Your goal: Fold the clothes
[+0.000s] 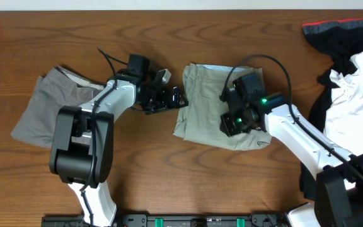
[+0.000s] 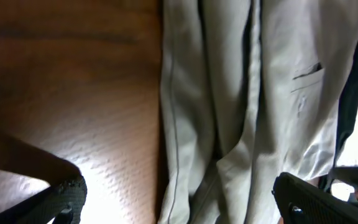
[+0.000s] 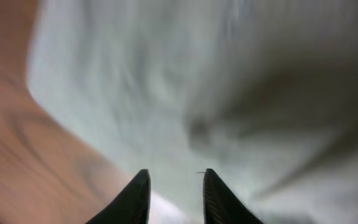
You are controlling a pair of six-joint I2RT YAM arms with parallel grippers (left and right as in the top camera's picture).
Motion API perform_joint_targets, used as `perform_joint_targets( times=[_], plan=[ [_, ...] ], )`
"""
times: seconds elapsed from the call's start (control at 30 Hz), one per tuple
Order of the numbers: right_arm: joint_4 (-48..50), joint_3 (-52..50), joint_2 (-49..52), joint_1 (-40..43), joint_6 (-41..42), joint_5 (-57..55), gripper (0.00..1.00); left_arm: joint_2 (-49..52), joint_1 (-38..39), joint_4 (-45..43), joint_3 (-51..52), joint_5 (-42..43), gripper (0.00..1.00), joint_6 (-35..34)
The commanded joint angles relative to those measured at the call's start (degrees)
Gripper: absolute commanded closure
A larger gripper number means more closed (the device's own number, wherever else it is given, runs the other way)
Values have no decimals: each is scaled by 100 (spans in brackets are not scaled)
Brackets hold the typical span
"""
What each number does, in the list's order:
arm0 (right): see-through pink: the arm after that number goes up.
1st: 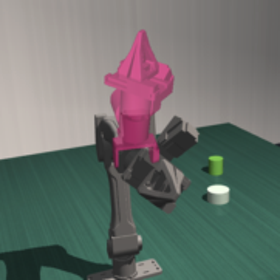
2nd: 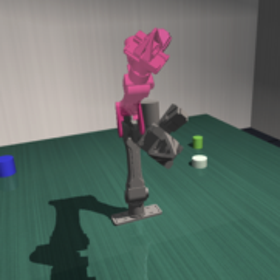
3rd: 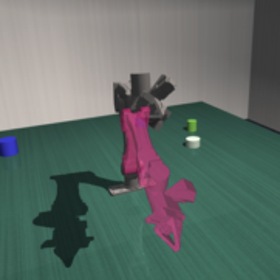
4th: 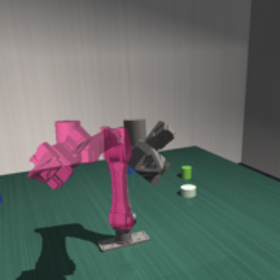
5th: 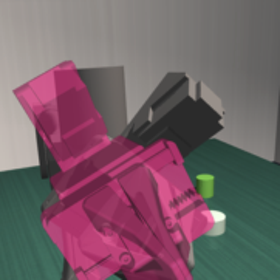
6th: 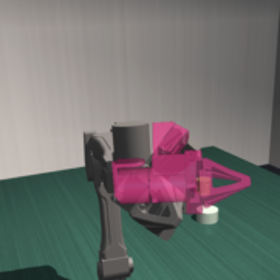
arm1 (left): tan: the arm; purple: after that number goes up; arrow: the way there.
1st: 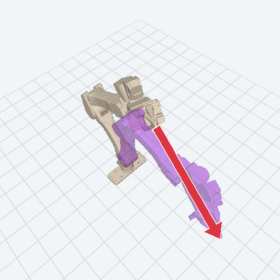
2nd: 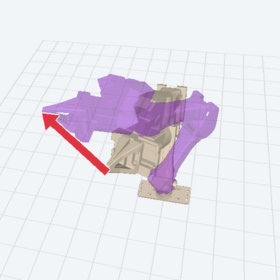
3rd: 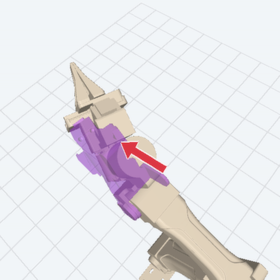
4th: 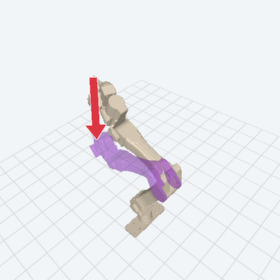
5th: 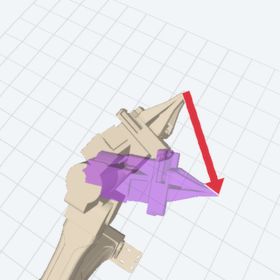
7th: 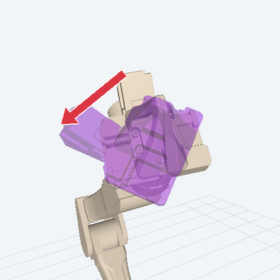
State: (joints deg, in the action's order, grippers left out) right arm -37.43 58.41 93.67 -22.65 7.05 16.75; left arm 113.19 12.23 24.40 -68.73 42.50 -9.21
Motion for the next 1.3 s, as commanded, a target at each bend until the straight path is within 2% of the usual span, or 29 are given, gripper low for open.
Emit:
perform_joint_targets(
  times=[0.0, 0.1, 0.17, 0.4, 0.53, 0.83, 0.97, 1.0, 1.13, 1.27],
  plan=[
    [496, -9, 350, 17, 627, 4, 67, 208, 76, -59, -76, 59, 2, -61],
    [986, -9, 828, 76, 898, -31, 81, 295, 181, -87, -76, 59, 2, -136],
    [1193, -9, 1121, 116, 903, -50, 86, 332, 264, -92, -76, 57, 2, -138],
    [951, -9, 1700, 181, 1222, -476, 88, 396, 455, -96, -76, -57, 2, -138],
    [785, -9, 1937, 181, 1217, -498, 88, 479, 566, -98, -76, -310, 2, -138],
    [807, -9, 2094, 186, 1115, -498, 88, 1008, 828, -450, -76, -293, 0, -308],
    [789, -9, 2094, 186, 1064, -544, 88, 1115, 833, -612, -76, -291, 27, -533],
    [789, -9, 2094, 186, 1064, -542, 88, 1115, 831, -680, -76, -293, 30, -581],
    [789, -9, 2094, 184, 1047, -544, 88, 1115, 839, -1067, -76, -284, 33, -962],
    [789, -9, 2094, 186, 1047, -542, 88, 1115, 839, -1298, -76, -37, 43, -1108]
  ],
)
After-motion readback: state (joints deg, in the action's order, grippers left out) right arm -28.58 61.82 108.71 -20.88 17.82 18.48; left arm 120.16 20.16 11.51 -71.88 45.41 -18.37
